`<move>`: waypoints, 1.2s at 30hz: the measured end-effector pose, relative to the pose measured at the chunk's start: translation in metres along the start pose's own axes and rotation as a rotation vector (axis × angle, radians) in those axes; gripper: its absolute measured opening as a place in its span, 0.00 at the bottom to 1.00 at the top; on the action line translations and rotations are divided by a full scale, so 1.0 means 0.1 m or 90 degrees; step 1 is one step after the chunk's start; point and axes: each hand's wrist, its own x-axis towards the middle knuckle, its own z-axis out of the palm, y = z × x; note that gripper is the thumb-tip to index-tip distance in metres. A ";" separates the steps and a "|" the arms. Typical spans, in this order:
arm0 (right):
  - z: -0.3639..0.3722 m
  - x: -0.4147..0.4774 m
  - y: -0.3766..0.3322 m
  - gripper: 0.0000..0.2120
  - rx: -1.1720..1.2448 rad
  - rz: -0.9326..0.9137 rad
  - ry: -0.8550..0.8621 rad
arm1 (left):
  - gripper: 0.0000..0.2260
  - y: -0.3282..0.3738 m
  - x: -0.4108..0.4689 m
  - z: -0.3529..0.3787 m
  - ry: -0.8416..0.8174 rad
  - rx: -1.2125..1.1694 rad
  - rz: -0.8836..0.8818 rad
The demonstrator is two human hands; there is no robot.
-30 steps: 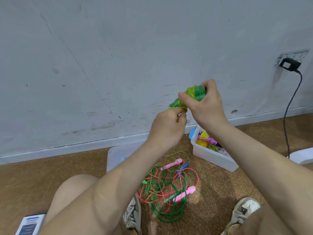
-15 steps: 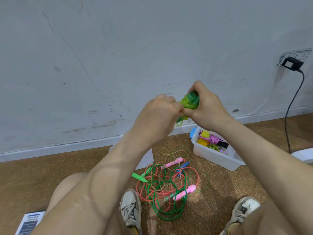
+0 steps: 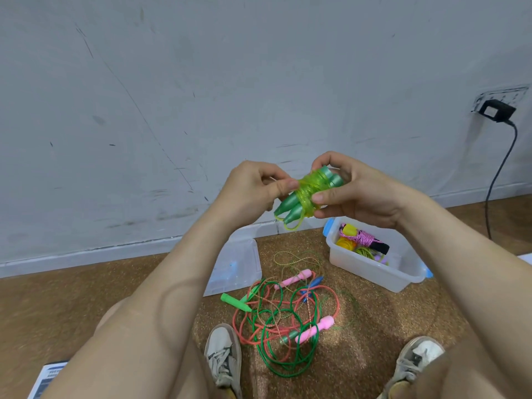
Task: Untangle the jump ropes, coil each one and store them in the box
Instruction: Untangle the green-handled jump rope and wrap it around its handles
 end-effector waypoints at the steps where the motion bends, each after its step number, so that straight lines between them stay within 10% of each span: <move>1: 0.02 0.00 0.01 0.20 -0.014 0.000 0.001 | 0.04 0.00 0.00 0.00 0.002 -0.015 -0.011; 7: 0.12 0.00 0.07 0.17 -0.324 0.001 0.054 | 0.05 -0.02 -0.03 0.07 0.010 -0.033 -0.031; 17: 0.13 0.06 0.03 0.18 0.128 -0.046 0.071 | 0.15 -0.04 0.04 0.27 0.028 -0.511 -0.133; 36: 0.10 0.07 0.06 0.08 0.109 -0.036 0.168 | 0.13 -0.08 -0.02 0.05 0.042 -0.079 0.025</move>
